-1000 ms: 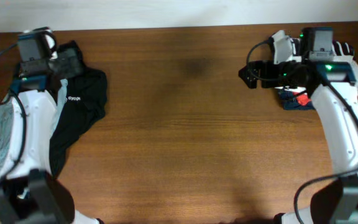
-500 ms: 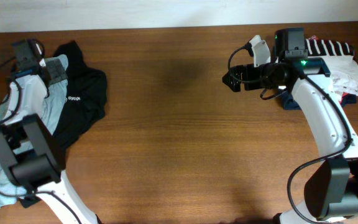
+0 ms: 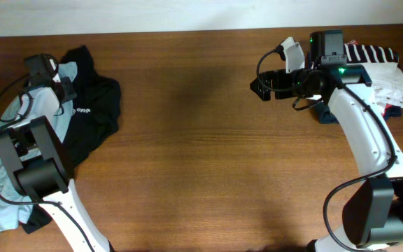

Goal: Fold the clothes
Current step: 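Reach the left gripper to the light blue t-shirt and grasp it, then lift the light blue t-shirt with the left gripper off the black shirt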

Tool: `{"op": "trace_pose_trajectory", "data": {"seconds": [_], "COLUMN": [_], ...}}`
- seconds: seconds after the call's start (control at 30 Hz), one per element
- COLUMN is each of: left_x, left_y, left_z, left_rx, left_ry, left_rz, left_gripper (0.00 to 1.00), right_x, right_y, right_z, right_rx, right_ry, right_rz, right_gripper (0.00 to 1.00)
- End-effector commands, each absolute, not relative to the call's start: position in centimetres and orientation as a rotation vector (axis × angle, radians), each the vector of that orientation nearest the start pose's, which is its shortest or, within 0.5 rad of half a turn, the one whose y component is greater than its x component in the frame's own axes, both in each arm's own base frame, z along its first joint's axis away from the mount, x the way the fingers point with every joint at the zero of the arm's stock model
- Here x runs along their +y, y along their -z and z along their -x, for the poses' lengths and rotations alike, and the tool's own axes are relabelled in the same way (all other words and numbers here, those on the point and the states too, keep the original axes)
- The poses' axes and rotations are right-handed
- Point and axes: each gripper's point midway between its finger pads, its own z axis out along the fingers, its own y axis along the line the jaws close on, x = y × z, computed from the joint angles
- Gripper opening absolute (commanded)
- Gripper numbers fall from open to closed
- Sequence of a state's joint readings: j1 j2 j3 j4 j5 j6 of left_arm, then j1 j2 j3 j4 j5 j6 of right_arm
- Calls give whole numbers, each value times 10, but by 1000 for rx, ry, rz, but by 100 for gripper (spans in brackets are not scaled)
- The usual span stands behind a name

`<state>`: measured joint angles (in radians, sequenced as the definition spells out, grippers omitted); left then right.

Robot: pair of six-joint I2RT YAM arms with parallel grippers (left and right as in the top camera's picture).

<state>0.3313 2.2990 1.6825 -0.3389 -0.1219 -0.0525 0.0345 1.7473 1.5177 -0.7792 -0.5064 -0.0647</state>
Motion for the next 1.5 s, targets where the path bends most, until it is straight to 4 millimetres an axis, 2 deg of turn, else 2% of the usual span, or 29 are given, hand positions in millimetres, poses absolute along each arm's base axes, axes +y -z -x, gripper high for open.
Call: {"op": "trace_pose_trajectory", "data": {"seconds": [0.0,0.1,0.2,0.27,0.33,0.43,0.53,0.57,0.73,0.77,0.8,0.83,0.87,0.9,0.93,0.97,1.3,1.4,1.43,1.47], "left_x": [208,210,212,212,211,211,209,209,208,207,207,207,207,207,207,207,207,200,196,189], "left_y": [-30,-57,-96,-119,-144,-174,-192,-193,-190,-190,-190,-190,-189,-189,-189,-189,-193,-216,-228,-250], "left_z": [-546,-553,-558,-559,-557,-553,-549,-549,-545,-544,-544,-544,-544,-544,-544,-544,-542,-539,-538,-536], "left_rx": [2448,2424,2384,2362,2338,2298,2273,2272,2295,2299,2300,2300,2300,2300,2300,2300,2299,2266,2248,2213], "left_ry": [-274,-275,-279,-280,-282,-290,-291,-291,-289,-289,-289,-289,-289,-289,-289,-289,-288,-257,-244,-223], "left_rz": [524,521,516,513,510,507,503,503,506,506,507,507,507,507,507,507,507,489,481,459], "left_gripper": [21,18,17,18,23,22,6,1,3,16,34,38,38,27,7,1,1,1,1,1], "right_x": [101,101,101,101,101,101,101,101,101,101,101,101,101,101,101,101,101,101,101,101], "right_y": [-189,-190,-190,-190,-190,-190,-189,-189,-189,-189,-189,-189,-189,-189,-189,-189,-189,-189,-190,-192], "right_z": [-440,-441,-442,-442,-442,-441,-441,-441,-441,-441,-441,-441,-441,-441,-441,-441,-441,-441,-441,-442], "right_rx": [2475,2471,2470,2470,2470,2471,2473,2474,2474,2474,2474,2474,2474,2474,2474,2474,2474,2473,2473,2462], "right_ry": [-628,-623,-623,-623,-623,-624,-624,-624,-625,-625,-624,-624,-624,-624,-624,-624,-624,-624,-624,-622], "right_rz": [334,334,334,334,334,333,333,333,333,333,333,333,333,333,333,333,333,333,332,335], "right_gripper": [99,99,99,99,99,99,99,99,99,99,99,99,99,99,99,98,99,97,93,91]}}
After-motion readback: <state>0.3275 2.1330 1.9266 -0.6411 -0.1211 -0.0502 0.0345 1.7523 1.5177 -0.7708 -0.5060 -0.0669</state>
